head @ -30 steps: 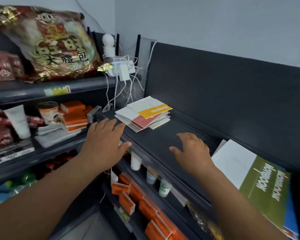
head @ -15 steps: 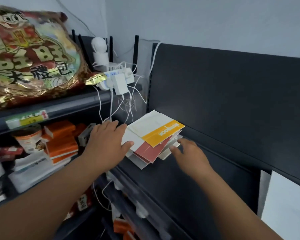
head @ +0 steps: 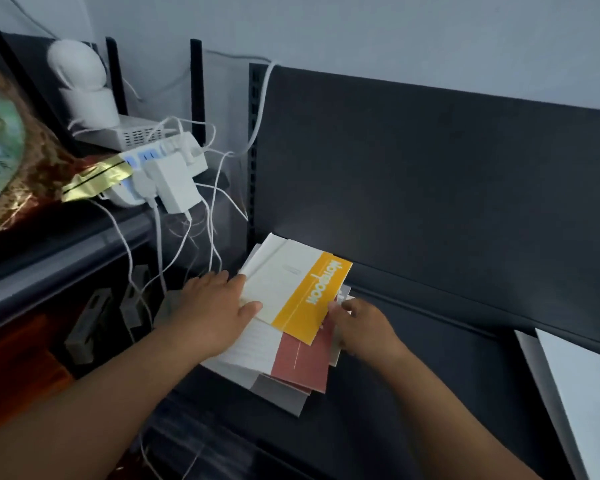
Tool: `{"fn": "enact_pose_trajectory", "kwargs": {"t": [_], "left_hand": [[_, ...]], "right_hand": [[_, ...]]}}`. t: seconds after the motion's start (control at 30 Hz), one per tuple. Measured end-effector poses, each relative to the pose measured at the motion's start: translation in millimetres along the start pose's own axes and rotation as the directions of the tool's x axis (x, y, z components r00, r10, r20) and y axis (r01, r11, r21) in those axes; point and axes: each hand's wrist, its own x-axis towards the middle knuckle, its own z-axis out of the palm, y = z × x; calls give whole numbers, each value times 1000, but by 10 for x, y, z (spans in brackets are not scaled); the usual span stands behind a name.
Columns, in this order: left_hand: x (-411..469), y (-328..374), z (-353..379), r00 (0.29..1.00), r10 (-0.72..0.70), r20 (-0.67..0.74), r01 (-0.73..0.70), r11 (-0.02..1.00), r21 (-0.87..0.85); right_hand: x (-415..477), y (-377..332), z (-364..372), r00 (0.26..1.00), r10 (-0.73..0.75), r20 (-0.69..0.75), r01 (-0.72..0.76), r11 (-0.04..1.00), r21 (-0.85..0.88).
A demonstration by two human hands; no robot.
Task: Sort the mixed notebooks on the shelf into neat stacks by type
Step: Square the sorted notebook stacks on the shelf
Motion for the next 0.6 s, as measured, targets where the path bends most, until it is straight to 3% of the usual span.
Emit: {"fn": "enact_pose_trajectory", "kwargs": {"t": [0.17,0.3,0.43,0.6], "left_hand": [[110,-5,0,989,133,69,-132,991,-22],[153,-51,118,976,212,50,-208,975,-81],[87,-39,187,949,316,3,-315,945,-87],[-18,-18,145,915,401,-38,-401,897,-187]], "right_hand": [[51,-138,134,993,118,-31,-113,986,125],[10,-189,189,981,189,-41,-181,971,156],[-40,-190,223,960,281,-23,-257,906,337],[-97,-128,256,940,339,-47,-292,865,408]]}}
